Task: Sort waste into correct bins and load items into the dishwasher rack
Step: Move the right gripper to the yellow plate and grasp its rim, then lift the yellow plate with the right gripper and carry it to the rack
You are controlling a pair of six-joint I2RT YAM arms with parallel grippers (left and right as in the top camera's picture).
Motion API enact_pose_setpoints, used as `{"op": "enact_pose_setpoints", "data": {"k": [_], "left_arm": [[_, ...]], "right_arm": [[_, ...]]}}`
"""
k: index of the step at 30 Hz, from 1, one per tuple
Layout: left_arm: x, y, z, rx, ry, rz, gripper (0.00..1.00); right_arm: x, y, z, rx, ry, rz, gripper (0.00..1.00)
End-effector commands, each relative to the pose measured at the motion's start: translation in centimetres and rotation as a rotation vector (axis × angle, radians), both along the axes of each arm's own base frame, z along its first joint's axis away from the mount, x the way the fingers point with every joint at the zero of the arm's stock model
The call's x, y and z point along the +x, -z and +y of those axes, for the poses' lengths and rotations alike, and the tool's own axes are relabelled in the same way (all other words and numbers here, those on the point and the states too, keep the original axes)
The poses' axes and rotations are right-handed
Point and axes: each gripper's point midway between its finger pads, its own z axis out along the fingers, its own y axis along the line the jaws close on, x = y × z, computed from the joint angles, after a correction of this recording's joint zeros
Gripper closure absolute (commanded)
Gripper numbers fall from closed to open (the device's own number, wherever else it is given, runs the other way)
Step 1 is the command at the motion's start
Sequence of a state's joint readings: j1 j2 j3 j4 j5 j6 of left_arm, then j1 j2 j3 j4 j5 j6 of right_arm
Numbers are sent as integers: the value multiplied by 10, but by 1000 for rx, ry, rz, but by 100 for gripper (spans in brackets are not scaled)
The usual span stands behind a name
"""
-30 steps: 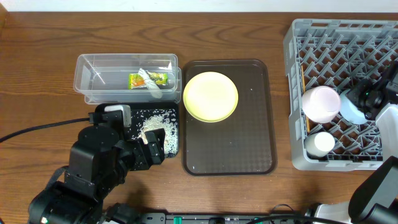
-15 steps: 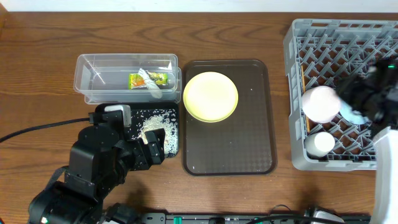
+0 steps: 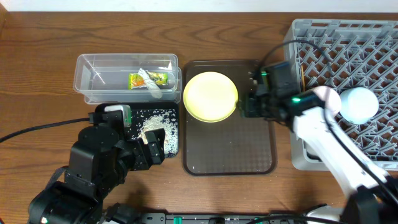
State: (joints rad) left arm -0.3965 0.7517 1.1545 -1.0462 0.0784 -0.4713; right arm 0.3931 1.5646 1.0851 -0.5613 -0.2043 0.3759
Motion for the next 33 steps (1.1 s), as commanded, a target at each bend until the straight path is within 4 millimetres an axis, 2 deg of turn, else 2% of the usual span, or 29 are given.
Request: {"op": "enact_pose_setpoints", "data": {"k": [1, 3, 5, 9, 12, 13, 16, 17, 21, 24, 29, 33], "left_arm": [[0, -3, 0, 7, 2, -11, 6], [0, -3, 0, 6, 2, -11, 6], [0, -3, 0, 7, 2, -11, 6], [0, -3, 0, 6, 2, -11, 6], [0, -3, 0, 6, 2, -11, 5], [0, -3, 0, 7, 2, -11, 6], [0, -3, 0, 7, 2, -11, 6], [0, -3, 0, 7, 2, -11, 5], [0, -3, 0, 7, 2, -11, 6], [0, -3, 0, 7, 2, -11, 6], [0, -3, 0, 7, 2, -11, 6], [0, -3, 0, 7, 2, -11, 6]], "right_arm": [[14, 30, -7, -74, 166, 22, 53], [23, 49, -9, -89, 233, 41, 62], [31, 67, -5, -84, 239, 50, 66], [35, 107, -1, -88, 259, 102, 68], [35, 128, 0, -86, 268, 137, 70], [34, 133, 3, -75, 260, 149, 79], [30, 137, 8, -53, 244, 174, 98], [30, 134, 9, -48, 242, 170, 99], [35, 108, 6, -37, 226, 124, 99], [41, 71, -6, -42, 227, 46, 99], [41, -15, -65, -131, 387, -141, 99], [24, -79, -123, -234, 554, -294, 99]]}}
